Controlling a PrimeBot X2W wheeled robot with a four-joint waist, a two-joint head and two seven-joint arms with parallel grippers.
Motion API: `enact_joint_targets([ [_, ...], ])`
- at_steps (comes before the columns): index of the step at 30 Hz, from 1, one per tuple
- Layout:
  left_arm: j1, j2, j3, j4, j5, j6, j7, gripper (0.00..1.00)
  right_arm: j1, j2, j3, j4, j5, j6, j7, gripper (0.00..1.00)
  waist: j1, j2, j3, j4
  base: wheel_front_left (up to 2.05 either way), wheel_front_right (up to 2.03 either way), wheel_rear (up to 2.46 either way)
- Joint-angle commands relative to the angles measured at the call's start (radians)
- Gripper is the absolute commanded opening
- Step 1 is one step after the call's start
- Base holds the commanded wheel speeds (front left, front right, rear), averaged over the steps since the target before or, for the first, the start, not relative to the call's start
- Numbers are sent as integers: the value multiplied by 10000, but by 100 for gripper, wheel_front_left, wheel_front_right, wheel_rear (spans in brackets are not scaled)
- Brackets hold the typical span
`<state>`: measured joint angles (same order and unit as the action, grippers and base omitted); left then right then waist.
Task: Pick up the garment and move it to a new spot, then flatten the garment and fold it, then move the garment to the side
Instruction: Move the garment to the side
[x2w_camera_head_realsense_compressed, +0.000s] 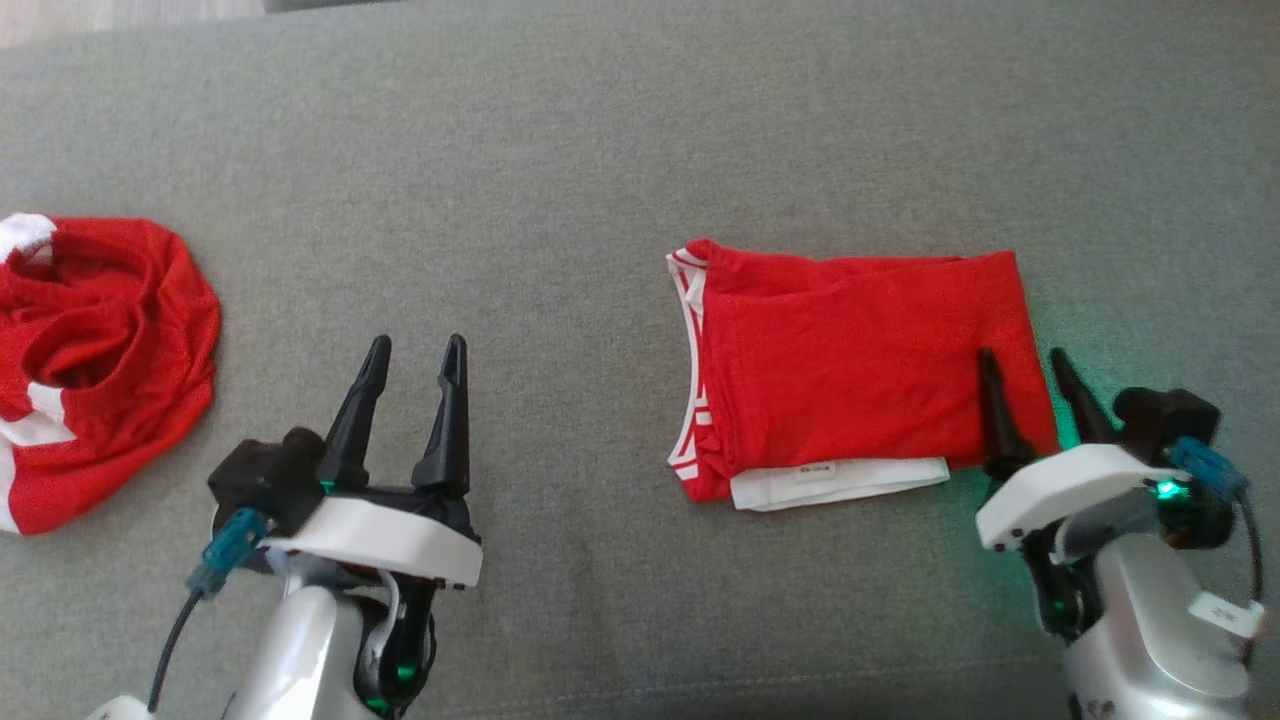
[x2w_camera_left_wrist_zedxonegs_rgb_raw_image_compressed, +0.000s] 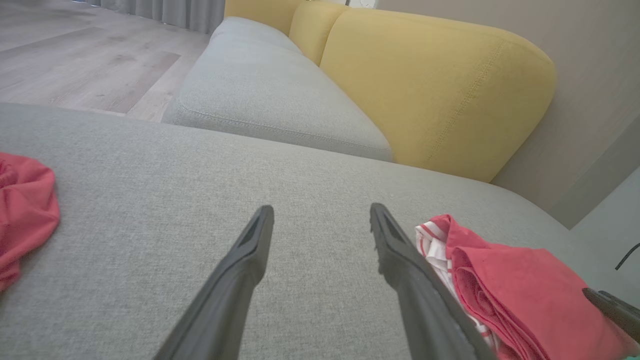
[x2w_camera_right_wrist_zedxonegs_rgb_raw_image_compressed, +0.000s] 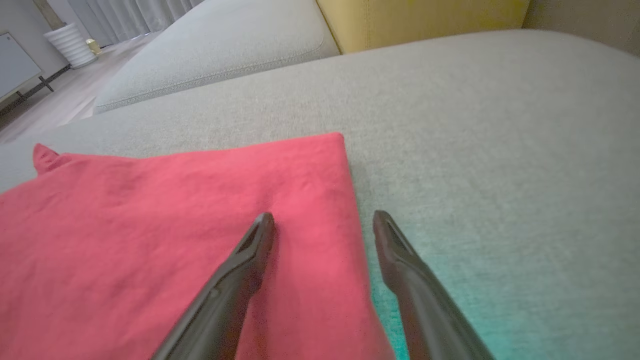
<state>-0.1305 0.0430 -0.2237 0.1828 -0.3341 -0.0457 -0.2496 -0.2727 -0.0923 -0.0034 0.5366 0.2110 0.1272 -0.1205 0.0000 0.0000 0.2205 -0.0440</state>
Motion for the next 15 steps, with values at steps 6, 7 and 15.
enact_joint_targets([
  [6,-512,72,200,-265,66,-31,-122,100,-707,215,198,657,229,35,518,100,0,0,250,87,0,0,0],
  [7,-548,72,202,-267,58,-21,-122,100,-774,226,152,774,166,35,544,100,0,0,270,91,0,0,0],
  [15,-690,72,276,-276,42,-6,-122,100,-1136,334,820,1298,370,35,767,0,0,0,287,11,0,0,0],
])
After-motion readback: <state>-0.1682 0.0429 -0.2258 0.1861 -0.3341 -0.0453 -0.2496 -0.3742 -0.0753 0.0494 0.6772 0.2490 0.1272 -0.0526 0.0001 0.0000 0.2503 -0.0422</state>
